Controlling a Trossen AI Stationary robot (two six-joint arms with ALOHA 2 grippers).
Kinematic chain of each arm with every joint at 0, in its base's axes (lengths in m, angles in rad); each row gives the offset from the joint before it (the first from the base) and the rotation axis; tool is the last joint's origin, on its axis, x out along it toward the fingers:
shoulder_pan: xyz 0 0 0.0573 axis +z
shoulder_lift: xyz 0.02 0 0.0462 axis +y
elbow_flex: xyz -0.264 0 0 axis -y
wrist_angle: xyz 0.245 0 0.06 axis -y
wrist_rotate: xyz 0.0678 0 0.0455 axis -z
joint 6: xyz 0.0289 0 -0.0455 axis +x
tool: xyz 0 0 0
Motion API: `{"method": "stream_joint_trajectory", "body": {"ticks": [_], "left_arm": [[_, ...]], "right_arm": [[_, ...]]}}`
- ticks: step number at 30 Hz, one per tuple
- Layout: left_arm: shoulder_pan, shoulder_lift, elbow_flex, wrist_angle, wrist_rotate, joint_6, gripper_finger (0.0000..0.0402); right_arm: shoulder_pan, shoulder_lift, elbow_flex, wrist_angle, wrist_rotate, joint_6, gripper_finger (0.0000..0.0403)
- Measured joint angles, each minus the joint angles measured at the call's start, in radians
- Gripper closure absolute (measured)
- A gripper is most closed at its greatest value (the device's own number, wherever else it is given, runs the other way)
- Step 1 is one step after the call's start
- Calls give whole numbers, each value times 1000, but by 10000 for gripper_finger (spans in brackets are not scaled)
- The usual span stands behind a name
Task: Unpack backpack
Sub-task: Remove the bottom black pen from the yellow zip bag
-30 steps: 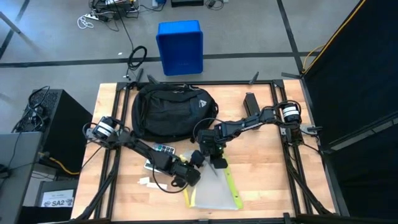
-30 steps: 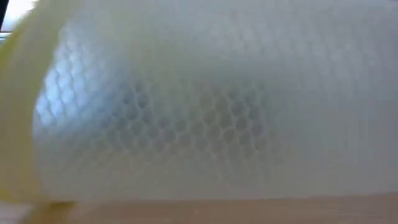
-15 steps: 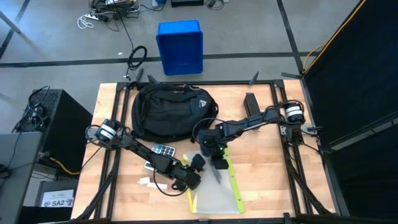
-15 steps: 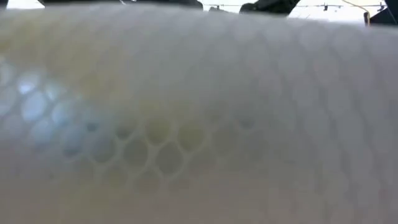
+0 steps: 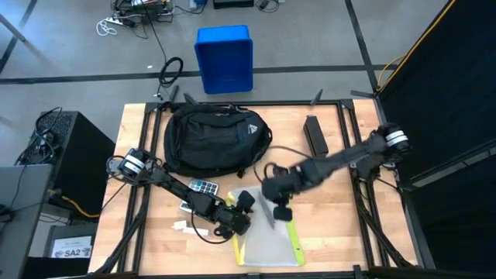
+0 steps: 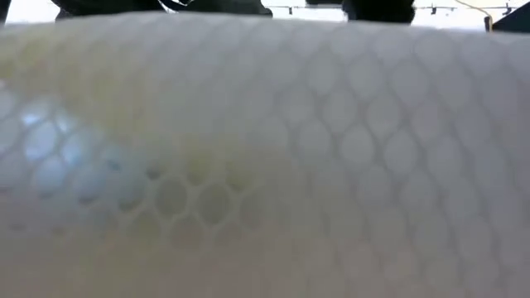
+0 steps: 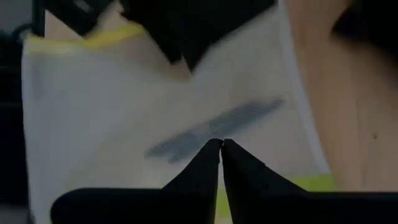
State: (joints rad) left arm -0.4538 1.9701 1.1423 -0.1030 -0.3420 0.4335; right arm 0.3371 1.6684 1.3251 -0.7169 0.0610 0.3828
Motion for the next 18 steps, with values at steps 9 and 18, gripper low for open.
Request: {"method": "stream_joint_trajectory", "body": {"ticks": [9, 18], "left_arm": [[-1, 2, -2, 25, 3, 0, 209], [-5, 3, -2, 37, 4, 4, 209]], "right_arm": [[201, 29, -47, 245, 206, 143, 384], [146, 49, -60, 259, 131, 246, 234]]}}
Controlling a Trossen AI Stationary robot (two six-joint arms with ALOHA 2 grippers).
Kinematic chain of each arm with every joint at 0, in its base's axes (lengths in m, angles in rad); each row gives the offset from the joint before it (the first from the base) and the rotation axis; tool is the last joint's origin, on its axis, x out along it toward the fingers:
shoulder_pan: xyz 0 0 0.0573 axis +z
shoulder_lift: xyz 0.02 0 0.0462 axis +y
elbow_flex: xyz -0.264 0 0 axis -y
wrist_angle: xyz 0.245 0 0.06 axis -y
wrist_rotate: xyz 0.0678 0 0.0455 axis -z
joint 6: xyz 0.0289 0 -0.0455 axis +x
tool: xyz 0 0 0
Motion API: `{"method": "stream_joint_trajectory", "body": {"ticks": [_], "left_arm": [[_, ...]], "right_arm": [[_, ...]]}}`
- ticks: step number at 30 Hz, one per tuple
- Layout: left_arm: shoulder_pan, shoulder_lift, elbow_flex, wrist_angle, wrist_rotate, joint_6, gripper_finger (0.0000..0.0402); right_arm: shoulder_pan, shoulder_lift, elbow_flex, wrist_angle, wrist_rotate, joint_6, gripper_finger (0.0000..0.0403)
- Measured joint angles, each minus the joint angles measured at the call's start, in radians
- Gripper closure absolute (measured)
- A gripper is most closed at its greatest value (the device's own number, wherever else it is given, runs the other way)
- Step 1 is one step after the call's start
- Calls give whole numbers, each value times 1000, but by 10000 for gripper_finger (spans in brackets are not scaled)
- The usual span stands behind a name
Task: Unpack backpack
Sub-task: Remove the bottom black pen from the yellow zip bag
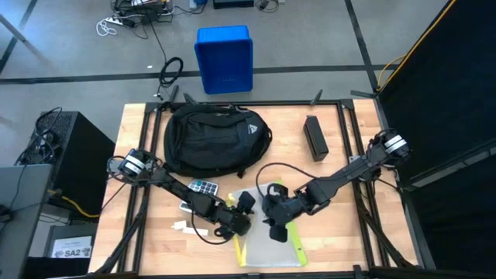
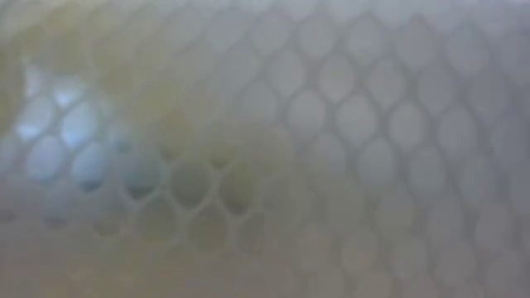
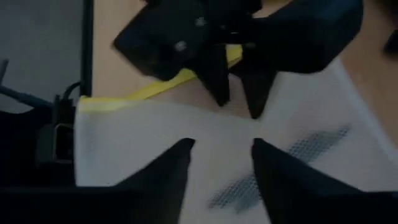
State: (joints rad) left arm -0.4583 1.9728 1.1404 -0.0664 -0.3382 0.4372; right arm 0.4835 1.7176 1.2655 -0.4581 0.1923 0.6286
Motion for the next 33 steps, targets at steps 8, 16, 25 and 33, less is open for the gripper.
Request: {"method": "stream_joint_trajectory", "body": {"ticks": [8, 16, 25, 33], "left_arm": [[0, 0, 0, 10, -3, 2, 209], [0, 1, 0, 16, -7, 3, 209], [-5, -2, 0, 20, -15, 3, 209], [-48, -59, -2, -50, -146, 3, 209]], "right_arm": [[-74, 126, -2, 29, -138, 34, 95], [-108, 163, 6, 43, -216, 14, 161], [-108, 160, 6, 33, -292, -73, 390], [-99, 154, 6, -37, -313, -57, 403]]}}
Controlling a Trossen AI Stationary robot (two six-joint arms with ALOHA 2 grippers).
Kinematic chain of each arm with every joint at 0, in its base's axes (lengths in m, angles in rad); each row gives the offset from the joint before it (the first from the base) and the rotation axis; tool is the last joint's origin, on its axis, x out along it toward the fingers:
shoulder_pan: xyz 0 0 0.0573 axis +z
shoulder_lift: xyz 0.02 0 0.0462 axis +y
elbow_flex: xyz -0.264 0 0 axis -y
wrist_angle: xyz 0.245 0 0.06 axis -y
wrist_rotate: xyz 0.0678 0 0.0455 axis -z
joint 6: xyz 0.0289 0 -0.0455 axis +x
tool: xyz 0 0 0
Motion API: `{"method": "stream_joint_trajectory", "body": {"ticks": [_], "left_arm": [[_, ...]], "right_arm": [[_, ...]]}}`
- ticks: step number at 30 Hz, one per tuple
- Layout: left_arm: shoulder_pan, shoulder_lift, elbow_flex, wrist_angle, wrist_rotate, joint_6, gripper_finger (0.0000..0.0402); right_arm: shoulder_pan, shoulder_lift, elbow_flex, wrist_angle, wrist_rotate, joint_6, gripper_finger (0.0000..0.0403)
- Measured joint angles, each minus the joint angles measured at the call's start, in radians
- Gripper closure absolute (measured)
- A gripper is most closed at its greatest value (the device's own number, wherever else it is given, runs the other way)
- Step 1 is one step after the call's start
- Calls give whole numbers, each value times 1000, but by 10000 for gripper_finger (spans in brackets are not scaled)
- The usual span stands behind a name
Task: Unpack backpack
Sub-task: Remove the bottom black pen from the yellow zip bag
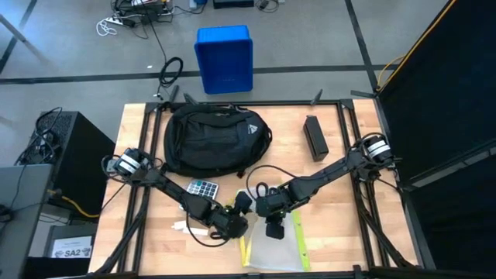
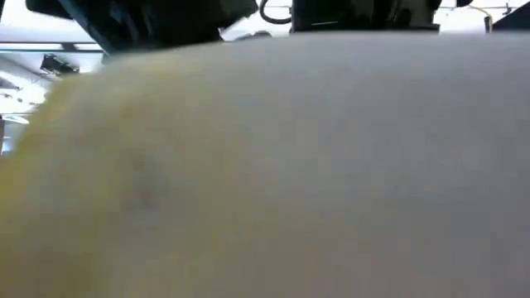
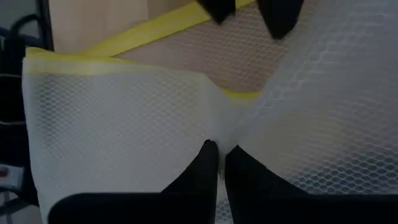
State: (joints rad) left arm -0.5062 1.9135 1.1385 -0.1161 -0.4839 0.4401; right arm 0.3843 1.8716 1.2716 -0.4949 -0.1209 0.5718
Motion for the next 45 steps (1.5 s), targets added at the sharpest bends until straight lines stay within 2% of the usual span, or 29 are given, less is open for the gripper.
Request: {"method": "stream_joint_trajectory", "body": {"ticks": [6, 14, 23, 28, 33, 45], "left_arm": [[-40, -18, 0, -36, -16, -30, 209], [-57, -19, 1, -29, 48, -107, 209], [5, -19, 2, 54, 17, -130, 209], [16, -19, 2, 170, 14, -15, 209], [12, -20, 2, 229, 95, 109, 209], [37, 33, 2, 141, 186, 102, 209]], "right_arm": [[14, -49, 13, -25, 63, 0, 403], [33, -125, 103, -80, 172, -33, 403], [35, -132, 174, -91, 197, -84, 403], [35, -132, 174, -90, 194, -101, 403], [32, -132, 174, -100, 193, -112, 403], [17, -130, 174, -141, 210, -112, 403]]}}
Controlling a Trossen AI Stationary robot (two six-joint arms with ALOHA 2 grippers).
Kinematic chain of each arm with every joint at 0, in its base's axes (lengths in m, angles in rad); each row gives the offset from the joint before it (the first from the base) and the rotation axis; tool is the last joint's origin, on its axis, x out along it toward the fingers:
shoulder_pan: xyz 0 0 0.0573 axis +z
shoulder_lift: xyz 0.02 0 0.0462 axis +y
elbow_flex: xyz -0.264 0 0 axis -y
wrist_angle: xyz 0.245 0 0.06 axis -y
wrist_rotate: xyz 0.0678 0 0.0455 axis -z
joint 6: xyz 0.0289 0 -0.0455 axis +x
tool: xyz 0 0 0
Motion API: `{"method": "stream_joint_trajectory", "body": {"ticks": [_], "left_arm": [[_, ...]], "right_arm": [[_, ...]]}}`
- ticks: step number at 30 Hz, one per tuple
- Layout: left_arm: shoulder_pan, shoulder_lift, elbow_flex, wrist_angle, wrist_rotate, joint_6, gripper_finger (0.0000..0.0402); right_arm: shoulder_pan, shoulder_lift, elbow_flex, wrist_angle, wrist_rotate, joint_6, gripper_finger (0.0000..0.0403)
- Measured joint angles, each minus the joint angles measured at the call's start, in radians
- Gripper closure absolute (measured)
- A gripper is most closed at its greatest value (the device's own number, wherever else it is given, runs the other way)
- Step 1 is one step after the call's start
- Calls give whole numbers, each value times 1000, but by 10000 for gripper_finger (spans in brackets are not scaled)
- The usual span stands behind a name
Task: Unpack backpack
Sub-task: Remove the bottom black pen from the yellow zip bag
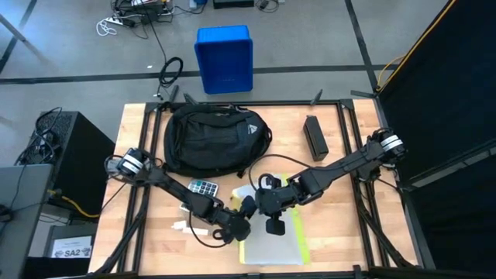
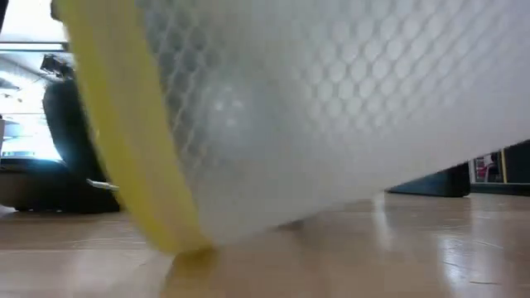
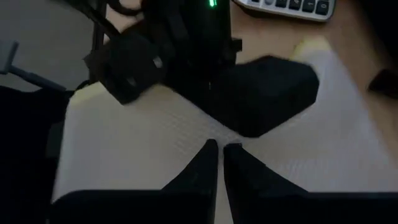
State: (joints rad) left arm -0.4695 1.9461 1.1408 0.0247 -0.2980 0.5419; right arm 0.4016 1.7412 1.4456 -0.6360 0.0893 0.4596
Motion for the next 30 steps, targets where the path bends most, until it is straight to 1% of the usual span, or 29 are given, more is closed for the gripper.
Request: {"method": "stream_joint_trajectory", "body": {"ticks": [7, 10, 13, 16, 21, 23, 26, 30], "left_arm": [[33, 51, 1, 37, 10, -3, 209], [44, 55, 2, 48, 42, -9, 209], [46, 55, 2, 48, 48, -28, 209], [46, 56, 2, 48, 48, -30, 209], [46, 56, 2, 45, 48, -49, 209], [46, 56, 2, 45, 48, -48, 209], [46, 56, 2, 44, 48, -49, 209], [46, 56, 2, 45, 48, -48, 209]], "right_arm": [[-16, 2, 0, -7, -3, 6, 402], [-20, 2, 0, -12, -14, 7, 402], [-20, 2, 0, -35, -45, 15, 402], [-16, 0, 0, -132, -87, 66, 402], [31, 6, -2, -405, -103, 200, 402], [54, 7, -36, -430, -109, 241, 402], [70, 8, -117, -320, -125, 272, 403], [69, 18, -229, -75, -139, 273, 403]]}}
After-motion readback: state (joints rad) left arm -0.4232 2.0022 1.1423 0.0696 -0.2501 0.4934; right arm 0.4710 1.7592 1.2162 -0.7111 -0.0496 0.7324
